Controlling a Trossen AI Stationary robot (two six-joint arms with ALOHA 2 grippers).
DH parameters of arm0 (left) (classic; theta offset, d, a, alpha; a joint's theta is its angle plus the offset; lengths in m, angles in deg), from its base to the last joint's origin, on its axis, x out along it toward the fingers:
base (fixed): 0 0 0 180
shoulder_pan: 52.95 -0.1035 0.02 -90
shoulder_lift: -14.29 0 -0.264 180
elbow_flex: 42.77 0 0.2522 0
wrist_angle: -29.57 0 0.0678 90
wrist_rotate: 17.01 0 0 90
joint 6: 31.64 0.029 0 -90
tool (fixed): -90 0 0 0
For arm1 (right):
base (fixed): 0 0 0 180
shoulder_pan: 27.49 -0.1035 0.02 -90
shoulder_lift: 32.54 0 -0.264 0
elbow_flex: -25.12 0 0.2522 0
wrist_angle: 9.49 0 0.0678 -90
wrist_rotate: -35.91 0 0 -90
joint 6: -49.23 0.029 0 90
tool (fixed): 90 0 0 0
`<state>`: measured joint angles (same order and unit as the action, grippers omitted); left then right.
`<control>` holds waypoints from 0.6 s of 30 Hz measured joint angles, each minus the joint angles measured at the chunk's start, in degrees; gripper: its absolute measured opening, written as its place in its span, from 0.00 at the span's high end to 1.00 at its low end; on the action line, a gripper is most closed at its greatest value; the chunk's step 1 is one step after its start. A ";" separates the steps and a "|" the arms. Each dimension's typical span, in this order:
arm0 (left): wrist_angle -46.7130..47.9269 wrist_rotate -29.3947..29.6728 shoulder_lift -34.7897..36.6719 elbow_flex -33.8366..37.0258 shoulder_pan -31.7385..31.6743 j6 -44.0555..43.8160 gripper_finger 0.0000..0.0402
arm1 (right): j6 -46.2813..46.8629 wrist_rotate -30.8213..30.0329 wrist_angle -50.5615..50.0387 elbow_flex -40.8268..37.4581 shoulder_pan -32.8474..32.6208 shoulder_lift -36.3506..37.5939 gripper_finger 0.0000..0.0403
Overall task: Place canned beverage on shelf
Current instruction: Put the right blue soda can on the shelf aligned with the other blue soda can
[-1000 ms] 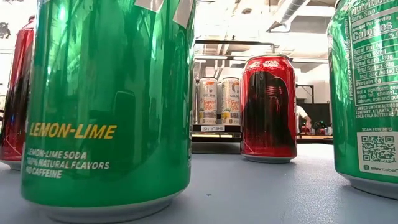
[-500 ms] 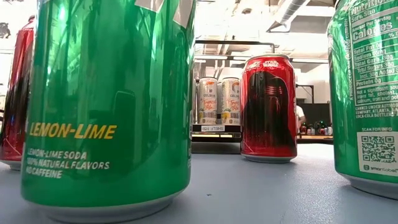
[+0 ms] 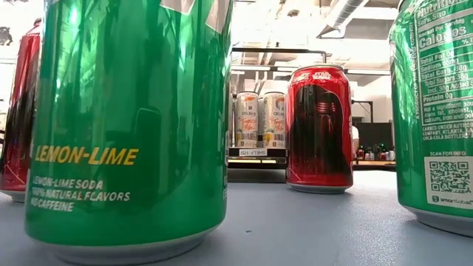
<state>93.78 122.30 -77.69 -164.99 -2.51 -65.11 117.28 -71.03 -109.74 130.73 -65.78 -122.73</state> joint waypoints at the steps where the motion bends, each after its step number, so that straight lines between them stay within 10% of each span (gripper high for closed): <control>1: -0.08 -0.01 0.00 0.00 0.00 0.03 0.24 | 0.48 -0.50 -1.28 0.96 -0.54 -1.60 0.29; 18: 0.24 -1.32 0.00 0.00 -0.01 1.23 0.24 | 2.06 3.84 1.63 1.49 -0.52 -5.25 0.29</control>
<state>94.02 120.98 -77.69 -164.99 -2.52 -63.88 119.34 -67.19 -108.11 132.22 -66.30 -127.98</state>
